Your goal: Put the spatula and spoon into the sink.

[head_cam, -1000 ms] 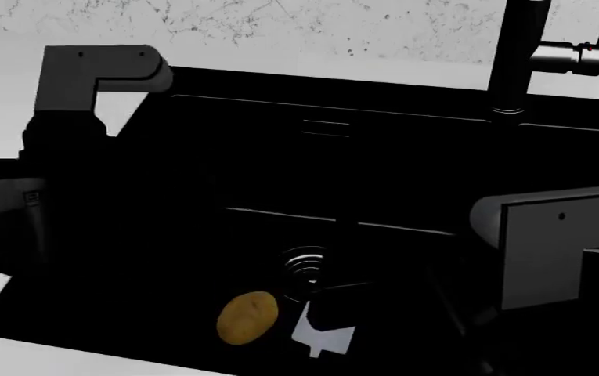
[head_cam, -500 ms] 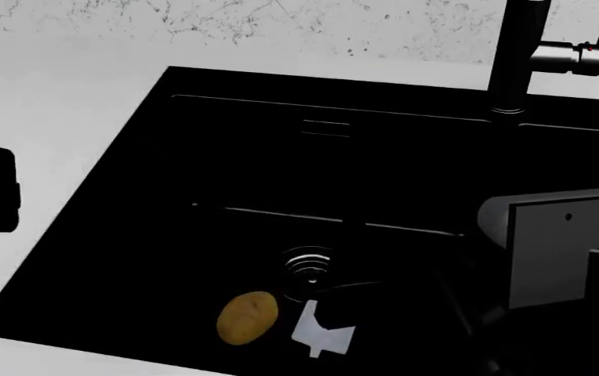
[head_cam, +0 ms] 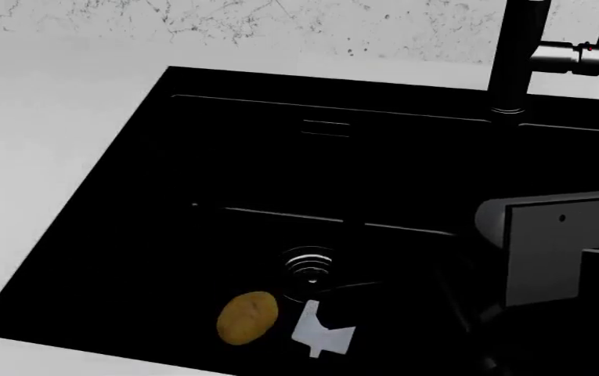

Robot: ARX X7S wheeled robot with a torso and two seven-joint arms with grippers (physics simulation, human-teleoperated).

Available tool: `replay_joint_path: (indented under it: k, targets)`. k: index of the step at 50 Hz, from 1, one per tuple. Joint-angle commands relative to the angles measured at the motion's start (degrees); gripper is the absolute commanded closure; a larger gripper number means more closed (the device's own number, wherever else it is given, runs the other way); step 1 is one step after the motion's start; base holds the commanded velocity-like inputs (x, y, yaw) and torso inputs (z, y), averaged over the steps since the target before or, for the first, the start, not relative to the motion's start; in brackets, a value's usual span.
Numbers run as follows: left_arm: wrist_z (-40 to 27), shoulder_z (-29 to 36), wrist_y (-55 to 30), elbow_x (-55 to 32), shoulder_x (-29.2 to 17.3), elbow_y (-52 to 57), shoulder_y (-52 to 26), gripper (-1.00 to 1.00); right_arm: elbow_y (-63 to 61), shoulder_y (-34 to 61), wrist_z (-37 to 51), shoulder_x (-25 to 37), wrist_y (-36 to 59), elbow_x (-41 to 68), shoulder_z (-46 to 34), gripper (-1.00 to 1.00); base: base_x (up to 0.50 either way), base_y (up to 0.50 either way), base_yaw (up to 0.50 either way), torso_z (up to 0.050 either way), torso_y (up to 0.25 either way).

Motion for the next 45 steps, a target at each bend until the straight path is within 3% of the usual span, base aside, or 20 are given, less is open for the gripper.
replay_joint_path:
  k: [1,12,45]
  targets:
    - [1.8,-1.4,0.7,-1.6,-0.5,-4.6,0.8,-1.0,0.7,-0.1,-1.3,-0.8,-0.7,-0.9,0.8,-1.0,0.0,0.0,0.0,0.0,0.0]
    - [4.7,-0.5,2.1,-5.5,3.9,-13.2,4.1,-1.0,1.2,-0.5,-1.7,-0.6,-1.6,-1.0,0.5,-1.0,0.0,0.0,0.0,0.0,0.0]
    - [7.1,-1.4,7.4,-8.5,5.6,-23.7,8.2,-1.0,2.1,-1.0,-1.9,-0.2,-3.0,-0.5,-0.2,-1.0,0.0,0.0,0.0,0.0,0.0]
